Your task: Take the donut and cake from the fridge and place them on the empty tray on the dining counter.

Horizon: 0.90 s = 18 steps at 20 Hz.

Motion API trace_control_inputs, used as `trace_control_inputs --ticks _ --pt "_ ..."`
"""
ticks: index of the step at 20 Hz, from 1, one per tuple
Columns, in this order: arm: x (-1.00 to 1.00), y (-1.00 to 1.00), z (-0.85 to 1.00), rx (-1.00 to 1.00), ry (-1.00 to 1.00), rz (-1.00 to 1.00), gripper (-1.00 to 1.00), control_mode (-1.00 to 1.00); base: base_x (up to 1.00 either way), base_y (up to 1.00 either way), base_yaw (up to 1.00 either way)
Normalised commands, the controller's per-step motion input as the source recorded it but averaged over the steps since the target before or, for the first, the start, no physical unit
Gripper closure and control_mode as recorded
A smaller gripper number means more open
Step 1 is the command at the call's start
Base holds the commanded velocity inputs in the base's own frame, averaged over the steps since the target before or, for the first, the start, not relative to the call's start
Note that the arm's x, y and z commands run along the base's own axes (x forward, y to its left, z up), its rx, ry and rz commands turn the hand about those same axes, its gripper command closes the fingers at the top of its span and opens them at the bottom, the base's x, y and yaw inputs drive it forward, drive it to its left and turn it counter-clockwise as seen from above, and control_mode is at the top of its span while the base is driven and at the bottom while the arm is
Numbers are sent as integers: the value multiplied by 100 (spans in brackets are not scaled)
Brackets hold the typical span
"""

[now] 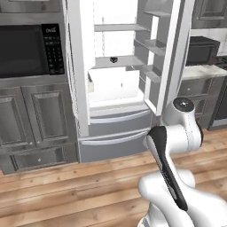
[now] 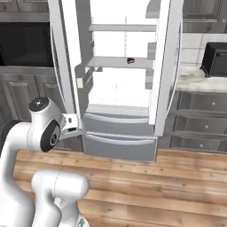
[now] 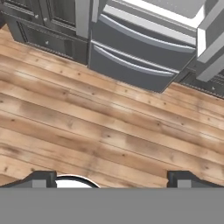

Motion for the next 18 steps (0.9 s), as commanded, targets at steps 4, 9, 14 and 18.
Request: trace_control_inputs --ticks 4,9,14,18 --pt "0 0 0 0 0 0 -100 100 30 -36 11" --pt "0 0 0 0 0 0 -100 100 39 -25 9" --pt "0 0 0 0 0 0 -100 100 41 -15 0" --pt "0 0 0 0 0 0 -100 100 49 -8 -9"
